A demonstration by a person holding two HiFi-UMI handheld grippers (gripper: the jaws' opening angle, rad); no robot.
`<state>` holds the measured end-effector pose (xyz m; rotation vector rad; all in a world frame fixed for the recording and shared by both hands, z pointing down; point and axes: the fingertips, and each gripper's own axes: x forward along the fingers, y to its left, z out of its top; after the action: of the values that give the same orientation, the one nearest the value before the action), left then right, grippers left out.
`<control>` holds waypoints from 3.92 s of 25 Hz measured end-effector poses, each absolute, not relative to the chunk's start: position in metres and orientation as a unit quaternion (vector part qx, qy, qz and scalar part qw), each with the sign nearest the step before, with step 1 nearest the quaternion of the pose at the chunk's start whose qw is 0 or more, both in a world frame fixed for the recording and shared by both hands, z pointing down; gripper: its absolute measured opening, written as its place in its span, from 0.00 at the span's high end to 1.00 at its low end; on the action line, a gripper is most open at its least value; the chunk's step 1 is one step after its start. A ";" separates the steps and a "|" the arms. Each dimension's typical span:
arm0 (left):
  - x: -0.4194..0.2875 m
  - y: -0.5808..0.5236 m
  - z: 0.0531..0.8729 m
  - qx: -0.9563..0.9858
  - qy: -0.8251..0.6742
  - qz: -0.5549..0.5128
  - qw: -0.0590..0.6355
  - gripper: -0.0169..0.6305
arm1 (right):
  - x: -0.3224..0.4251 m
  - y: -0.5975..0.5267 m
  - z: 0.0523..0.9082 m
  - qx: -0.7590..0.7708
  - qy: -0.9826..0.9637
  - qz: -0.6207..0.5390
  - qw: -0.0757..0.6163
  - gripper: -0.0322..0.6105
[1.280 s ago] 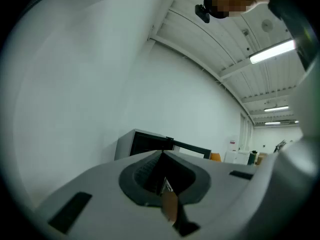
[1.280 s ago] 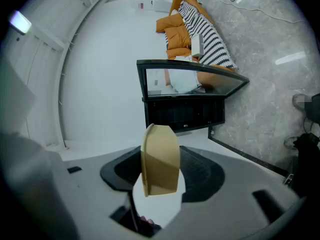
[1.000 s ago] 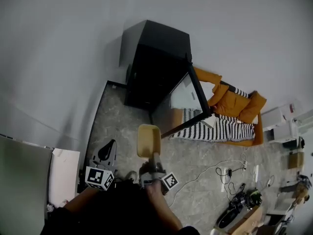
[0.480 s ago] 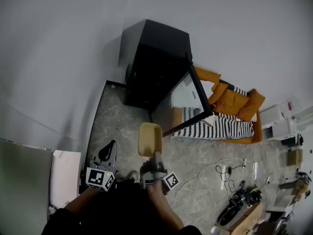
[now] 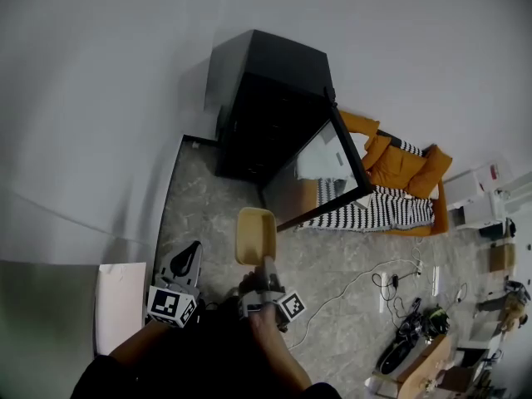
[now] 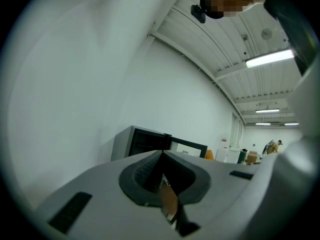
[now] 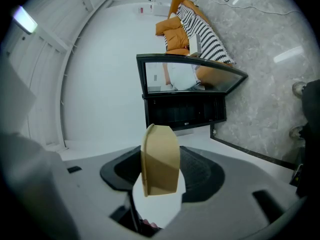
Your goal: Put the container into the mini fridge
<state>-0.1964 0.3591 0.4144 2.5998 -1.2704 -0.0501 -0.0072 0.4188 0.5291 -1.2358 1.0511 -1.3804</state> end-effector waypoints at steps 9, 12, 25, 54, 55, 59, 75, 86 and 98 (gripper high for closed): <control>-0.188 0.338 0.415 0.900 -0.414 -0.019 0.133 0.97 | -0.007 0.403 0.534 -0.521 0.423 -0.555 0.491 0.62; -0.176 0.320 0.423 0.899 -0.417 -0.005 0.134 0.97 | 0.004 0.383 0.540 -0.520 0.422 -0.556 0.492 0.62; -0.095 0.195 0.429 0.879 -0.462 0.006 0.115 0.97 | 0.085 0.247 0.549 -0.500 0.451 -0.575 0.464 0.62; -0.025 0.023 0.429 0.870 -0.483 -0.002 0.093 0.97 | 0.153 0.049 0.603 -0.498 0.440 -0.590 0.459 0.62; -0.025 0.016 0.430 0.873 -0.479 -0.001 0.094 0.97 | 0.153 0.042 0.607 -0.500 0.440 -0.587 0.461 0.62; -0.024 -0.008 0.435 0.882 -0.464 0.000 0.085 0.97 | 0.154 0.014 0.629 -0.509 0.432 -0.581 0.465 0.62; -0.009 -0.043 0.482 0.889 -0.449 -0.028 0.081 0.97 | 0.167 -0.058 0.721 -0.547 0.412 -0.562 0.464 0.62; -0.010 -0.066 0.511 0.891 -0.447 -0.046 0.072 0.97 | 0.184 -0.095 0.786 -0.569 0.393 -0.543 0.475 0.62; -0.008 -0.081 0.521 0.893 -0.442 -0.046 0.074 0.97 | 0.193 -0.128 0.809 -0.584 0.396 -0.532 0.468 0.62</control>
<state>-0.0084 -0.0809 0.5208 2.6796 -1.3278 -0.1386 0.1929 -0.1280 0.8092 -1.4335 0.9713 -1.3041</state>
